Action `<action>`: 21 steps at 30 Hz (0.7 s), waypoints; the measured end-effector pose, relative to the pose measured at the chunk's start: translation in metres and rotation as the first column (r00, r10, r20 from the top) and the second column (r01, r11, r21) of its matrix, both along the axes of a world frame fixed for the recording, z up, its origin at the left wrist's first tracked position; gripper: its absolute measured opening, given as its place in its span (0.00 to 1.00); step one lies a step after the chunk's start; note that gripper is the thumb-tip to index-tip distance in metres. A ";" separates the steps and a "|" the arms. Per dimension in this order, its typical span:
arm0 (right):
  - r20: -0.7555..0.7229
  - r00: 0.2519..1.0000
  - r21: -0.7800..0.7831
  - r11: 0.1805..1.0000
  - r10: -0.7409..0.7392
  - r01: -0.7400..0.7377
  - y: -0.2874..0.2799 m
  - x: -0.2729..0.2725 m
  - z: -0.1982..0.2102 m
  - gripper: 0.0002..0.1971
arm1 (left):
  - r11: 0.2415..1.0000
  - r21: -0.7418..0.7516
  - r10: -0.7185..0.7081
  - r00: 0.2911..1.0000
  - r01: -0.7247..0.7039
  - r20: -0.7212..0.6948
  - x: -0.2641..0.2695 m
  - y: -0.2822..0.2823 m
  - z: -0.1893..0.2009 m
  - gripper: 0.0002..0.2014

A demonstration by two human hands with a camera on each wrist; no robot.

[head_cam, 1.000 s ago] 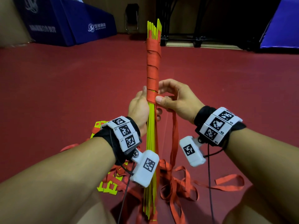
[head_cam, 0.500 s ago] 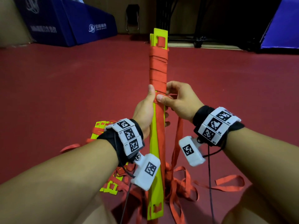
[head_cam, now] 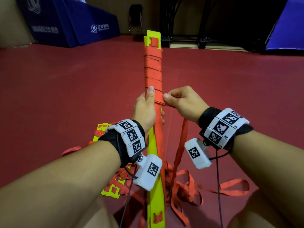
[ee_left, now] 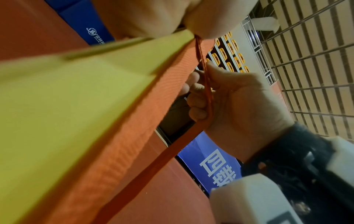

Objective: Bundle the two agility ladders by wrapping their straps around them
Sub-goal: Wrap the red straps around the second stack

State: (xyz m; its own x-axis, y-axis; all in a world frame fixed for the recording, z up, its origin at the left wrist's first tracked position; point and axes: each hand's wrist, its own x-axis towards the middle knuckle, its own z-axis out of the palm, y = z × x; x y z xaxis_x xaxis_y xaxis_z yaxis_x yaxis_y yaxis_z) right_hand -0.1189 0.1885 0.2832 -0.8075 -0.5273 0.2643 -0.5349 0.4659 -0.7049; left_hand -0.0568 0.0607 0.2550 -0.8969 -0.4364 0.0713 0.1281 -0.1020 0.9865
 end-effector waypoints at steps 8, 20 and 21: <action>-0.010 0.987 -0.072 0.985 0.158 -0.158 0.006 0.001 0.005 0.15 | 0.996 0.075 -0.057 0.998 0.056 0.005 0.007 0.003 0.010 0.26; -0.056 0.987 -0.087 0.984 0.151 -0.156 0.007 0.001 0.006 0.11 | 0.990 0.124 -0.061 0.998 0.062 -0.009 0.012 0.005 0.014 0.28; -0.048 0.987 -0.094 0.984 0.150 -0.154 0.006 0.000 0.005 0.12 | 0.990 0.124 -0.059 0.998 0.061 -0.016 0.012 0.006 0.014 0.28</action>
State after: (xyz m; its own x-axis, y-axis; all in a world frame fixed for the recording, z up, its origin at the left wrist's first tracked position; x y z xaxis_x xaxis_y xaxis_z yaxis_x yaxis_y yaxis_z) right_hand -0.1184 0.1949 0.2880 -0.7074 -0.6133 0.3513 -0.6233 0.3071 -0.7191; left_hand -0.0450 0.0662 0.2689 -0.9211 -0.3880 0.0309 0.1301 -0.2320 0.9640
